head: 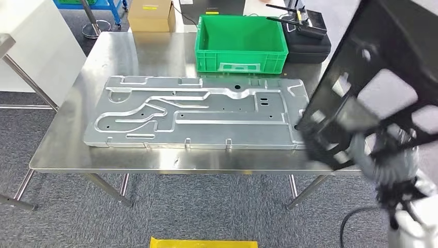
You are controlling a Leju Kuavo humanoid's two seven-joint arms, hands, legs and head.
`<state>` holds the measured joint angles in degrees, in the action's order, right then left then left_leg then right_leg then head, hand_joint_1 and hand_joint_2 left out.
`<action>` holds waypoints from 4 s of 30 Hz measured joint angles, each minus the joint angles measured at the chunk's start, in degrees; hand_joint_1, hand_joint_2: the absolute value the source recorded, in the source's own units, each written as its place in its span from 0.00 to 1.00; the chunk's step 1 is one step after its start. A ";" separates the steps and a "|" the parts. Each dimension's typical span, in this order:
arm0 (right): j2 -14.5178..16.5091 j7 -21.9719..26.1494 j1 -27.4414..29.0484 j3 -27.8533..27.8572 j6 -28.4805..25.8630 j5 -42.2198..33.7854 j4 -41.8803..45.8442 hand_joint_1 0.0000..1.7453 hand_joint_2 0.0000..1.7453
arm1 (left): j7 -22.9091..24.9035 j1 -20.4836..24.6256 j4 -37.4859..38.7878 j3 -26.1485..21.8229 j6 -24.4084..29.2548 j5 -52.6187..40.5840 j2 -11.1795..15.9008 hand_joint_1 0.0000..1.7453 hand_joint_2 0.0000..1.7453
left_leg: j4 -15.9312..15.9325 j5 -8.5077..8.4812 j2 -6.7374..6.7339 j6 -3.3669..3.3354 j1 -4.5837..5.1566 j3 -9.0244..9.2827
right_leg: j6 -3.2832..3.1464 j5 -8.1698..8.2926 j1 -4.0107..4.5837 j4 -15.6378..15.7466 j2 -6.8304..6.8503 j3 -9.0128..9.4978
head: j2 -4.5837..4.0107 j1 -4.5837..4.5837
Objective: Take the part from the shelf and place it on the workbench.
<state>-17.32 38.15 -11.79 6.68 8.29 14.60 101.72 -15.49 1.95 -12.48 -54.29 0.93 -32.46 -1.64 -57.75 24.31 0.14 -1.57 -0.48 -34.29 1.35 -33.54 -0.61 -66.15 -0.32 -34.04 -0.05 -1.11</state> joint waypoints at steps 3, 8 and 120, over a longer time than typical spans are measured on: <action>-2.59 -3.36 -7.25 1.36 -6.30 10.24 -9.86 0.98 1.00 | -0.15 0.23 0.00 -0.36 -0.30 -0.79 0.00 0.00 0.00 | -0.16 0.25 0.08 -0.23 0.13 0.03 | 0.41 -1.34 -0.24 -7.97 0.03 -5.44 | 0.00 -0.01; -6.69 -10.03 -22.38 -2.53 -14.50 27.36 -26.97 0.98 1.00 | -0.10 0.78 0.00 -1.06 -0.53 -2.10 0.03 0.00 0.00 | -1.14 1.03 0.27 0.49 0.46 -0.12 | 0.08 7.74 -0.27 5.40 -0.01 -1.30 | 0.01 0.01; 18.00 -22.08 12.60 60.87 -21.09 58.69 -78.58 0.00 0.00 | -4.27 -0.19 -0.13 -12.22 -10.46 -11.72 -0.62 0.00 0.00 | 4.23 4.84 -0.30 -0.52 1.38 9.83 | -1.24 10.85 0.03 8.13 0.42 -2.23 | 0.01 1.62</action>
<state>0.68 16.07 0.81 67.55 -12.80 73.29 23.14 -19.77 1.76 -12.61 -66.51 -9.53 -44.18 -2.26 -53.52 29.15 -0.16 -2.09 0.90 -24.46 0.11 -22.69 -0.58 -58.02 0.10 -36.27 -0.04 0.51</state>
